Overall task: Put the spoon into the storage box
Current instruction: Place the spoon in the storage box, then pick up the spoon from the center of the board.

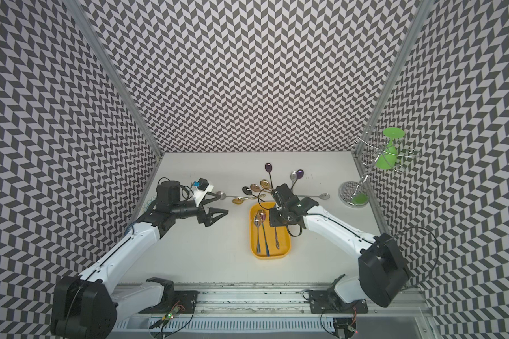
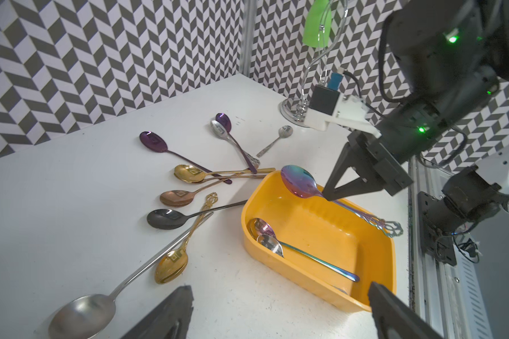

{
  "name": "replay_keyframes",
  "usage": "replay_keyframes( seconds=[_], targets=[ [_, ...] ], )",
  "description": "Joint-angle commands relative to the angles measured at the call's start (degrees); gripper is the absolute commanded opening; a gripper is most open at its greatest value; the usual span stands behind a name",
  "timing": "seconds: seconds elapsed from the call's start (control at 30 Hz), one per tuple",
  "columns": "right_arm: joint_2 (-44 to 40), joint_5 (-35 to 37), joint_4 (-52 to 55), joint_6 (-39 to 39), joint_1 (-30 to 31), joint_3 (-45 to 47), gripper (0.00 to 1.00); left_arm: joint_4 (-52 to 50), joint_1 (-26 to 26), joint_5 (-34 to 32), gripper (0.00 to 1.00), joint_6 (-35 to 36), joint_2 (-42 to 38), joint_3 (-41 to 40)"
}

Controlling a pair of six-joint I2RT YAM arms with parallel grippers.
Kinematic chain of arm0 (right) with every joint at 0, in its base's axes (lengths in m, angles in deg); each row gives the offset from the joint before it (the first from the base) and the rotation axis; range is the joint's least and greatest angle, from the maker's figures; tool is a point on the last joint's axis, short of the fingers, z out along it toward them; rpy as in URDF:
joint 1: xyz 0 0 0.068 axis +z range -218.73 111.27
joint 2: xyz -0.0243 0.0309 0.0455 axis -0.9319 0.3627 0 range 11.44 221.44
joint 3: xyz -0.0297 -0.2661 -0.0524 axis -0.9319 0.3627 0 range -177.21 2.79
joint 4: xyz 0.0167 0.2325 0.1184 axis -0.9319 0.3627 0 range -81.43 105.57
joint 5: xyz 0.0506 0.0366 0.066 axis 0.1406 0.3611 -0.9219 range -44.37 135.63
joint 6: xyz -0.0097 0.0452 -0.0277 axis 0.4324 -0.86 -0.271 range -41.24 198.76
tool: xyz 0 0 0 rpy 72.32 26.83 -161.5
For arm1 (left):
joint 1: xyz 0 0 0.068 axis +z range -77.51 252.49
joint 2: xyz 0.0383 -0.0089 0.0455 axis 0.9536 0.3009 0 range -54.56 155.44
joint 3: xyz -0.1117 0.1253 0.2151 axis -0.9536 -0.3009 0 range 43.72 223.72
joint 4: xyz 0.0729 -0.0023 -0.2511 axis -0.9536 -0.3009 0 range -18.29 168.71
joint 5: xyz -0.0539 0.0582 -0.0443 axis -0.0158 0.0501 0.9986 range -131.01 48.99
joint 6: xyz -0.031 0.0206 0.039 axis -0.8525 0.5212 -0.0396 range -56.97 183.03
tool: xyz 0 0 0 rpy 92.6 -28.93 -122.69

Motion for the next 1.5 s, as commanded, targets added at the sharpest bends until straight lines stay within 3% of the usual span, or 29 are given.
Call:
replay_keyframes(
  seconds=[0.0, 0.17, 0.73, 0.87, 1.13, 1.47],
  targets=[
    [0.72, -1.02, -4.18, -1.50, 0.65, -0.30, 0.21, 1.10, -0.35, -4.39, 0.95, -6.19, 3.31, 4.74],
    [-0.84, -0.80, -5.51, -0.96, 0.76, -0.05, 0.37, 1.13, -0.90, -6.63, 0.94, -8.10, 6.78, 7.20],
    [-12.77, 12.46, -3.93, 6.26, -1.10, -1.15, 0.54, -3.04, -1.06, -10.62, 0.93, -10.23, 18.04, 17.41],
    [-16.45, 13.75, -6.25, 9.04, -1.89, 0.70, 0.58, -2.79, -1.23, -10.54, 0.93, -11.41, 21.09, 18.77],
    [-26.23, 17.59, -11.13, 14.44, -2.60, 5.70, 0.77, -6.21, -1.49, -10.93, 0.94, -11.75, 27.09, 25.18],
    [-38.97, 21.67, -18.70, 22.01, -2.70, 16.01, 0.91, -9.34, -2.38, -12.62, 0.94, -12.14, 34.40, 31.56]
  ],
)
